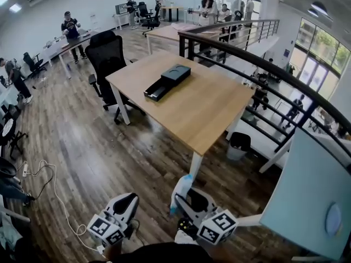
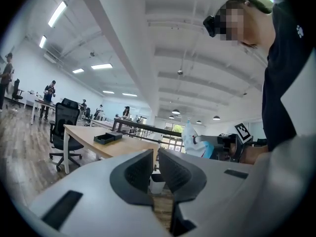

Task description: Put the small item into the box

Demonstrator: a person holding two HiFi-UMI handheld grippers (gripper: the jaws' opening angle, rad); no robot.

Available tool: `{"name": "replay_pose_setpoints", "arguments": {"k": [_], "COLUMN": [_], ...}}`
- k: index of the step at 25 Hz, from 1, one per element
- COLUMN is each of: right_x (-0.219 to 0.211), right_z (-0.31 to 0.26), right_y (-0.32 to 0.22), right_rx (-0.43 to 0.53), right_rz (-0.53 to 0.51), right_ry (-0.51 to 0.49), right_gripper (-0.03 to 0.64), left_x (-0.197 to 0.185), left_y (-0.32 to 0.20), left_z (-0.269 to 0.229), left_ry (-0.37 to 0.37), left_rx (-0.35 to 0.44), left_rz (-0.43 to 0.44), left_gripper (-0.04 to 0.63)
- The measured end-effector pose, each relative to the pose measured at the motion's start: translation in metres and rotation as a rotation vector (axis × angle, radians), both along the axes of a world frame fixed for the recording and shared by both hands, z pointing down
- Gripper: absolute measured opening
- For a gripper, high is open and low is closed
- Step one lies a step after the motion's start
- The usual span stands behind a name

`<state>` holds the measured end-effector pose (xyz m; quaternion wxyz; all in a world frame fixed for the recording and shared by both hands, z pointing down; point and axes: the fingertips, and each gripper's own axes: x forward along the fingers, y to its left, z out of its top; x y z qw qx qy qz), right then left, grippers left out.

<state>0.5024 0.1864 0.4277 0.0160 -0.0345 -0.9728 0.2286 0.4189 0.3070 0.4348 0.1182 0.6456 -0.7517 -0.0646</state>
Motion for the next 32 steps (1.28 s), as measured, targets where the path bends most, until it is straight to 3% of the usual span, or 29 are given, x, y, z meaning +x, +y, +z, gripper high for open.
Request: {"name": "replay_pose_setpoints", "arguments": {"k": [5,15,24,28,32], "right_x": [-0.006,-0.024,-0.052,-0.075,-0.104], "right_z": [0.001,0.013,0.037,0.037,0.030], "right_y": [-0.041,-0.102,-0.117,-0.124,-0.138], "right_rx": [-0.019,-0.033,-0.046,-0.037,-0.007], "right_rz": [-0.002,-0.020,-0.022,-0.008,0.051], "right_ry": [0.014,-0.003,0.025,0.049,0.036], "right_gripper": [0.184,0.184,0.184,0.184,0.184], "left_x": [-0.009,-0.022,-0.060,-0.083,-0.118], "left_y": [-0.042,-0.097,-0.105,-0.114,-0.133], "left_z": [-0.010,-0.009,0.014,0.023,0.027], "left_ry": [0.033,0.002,0.090,0.113,0.115], "left_rx": [0.026,-0.006,0.011,0.010,0.020], "left_rz": [0.001,-0.023,-0.072,-0.056,0.014], "left_gripper": [0.023,0.023,0.023,0.023,0.023]}}
